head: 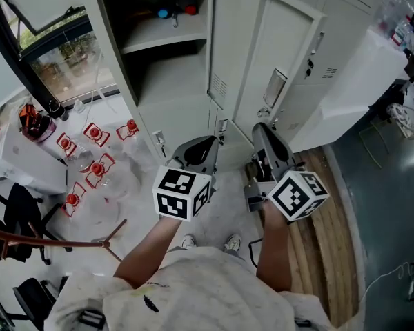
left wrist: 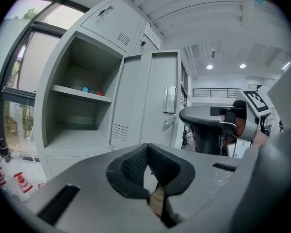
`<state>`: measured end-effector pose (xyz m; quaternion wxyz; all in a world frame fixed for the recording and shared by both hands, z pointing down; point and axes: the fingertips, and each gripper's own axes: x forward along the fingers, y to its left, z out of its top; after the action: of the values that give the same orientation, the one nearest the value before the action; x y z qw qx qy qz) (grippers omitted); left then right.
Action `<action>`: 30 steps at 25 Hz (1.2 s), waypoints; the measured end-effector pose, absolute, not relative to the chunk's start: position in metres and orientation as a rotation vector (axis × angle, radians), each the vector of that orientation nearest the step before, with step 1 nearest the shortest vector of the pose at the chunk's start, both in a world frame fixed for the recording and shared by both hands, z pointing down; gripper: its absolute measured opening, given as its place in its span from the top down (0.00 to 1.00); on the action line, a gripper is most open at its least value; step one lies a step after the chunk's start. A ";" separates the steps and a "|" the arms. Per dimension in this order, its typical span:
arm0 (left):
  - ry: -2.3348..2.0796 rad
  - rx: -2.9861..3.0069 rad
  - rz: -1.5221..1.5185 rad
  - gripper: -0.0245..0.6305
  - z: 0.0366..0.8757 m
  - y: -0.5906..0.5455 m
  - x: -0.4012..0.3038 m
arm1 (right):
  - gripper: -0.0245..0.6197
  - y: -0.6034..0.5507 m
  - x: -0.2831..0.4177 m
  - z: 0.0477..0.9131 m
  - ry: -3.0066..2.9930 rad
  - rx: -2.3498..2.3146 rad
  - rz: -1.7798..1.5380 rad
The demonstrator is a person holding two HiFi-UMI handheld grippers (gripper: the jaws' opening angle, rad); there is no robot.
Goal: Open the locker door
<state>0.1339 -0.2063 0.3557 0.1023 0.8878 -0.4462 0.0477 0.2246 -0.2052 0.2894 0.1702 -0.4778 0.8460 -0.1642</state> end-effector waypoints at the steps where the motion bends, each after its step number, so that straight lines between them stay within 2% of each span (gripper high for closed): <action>1: -1.322 2.616 0.140 0.96 0.356 -0.206 0.129 | 0.94 -0.205 0.218 0.290 2.418 -1.368 -0.455; 16: -1.428 2.530 0.113 0.96 0.364 -0.203 0.035 | 0.95 -0.199 0.104 0.313 2.650 -1.441 -0.332; 30: -1.492 2.513 0.108 0.96 0.366 -0.196 -0.022 | 0.96 -0.188 0.019 0.321 2.825 -1.425 -0.132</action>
<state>-0.0223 -0.1958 0.3657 0.1082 0.8542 -0.5073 0.0366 0.0195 -0.1876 0.3213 -0.0128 -0.4500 0.8920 -0.0415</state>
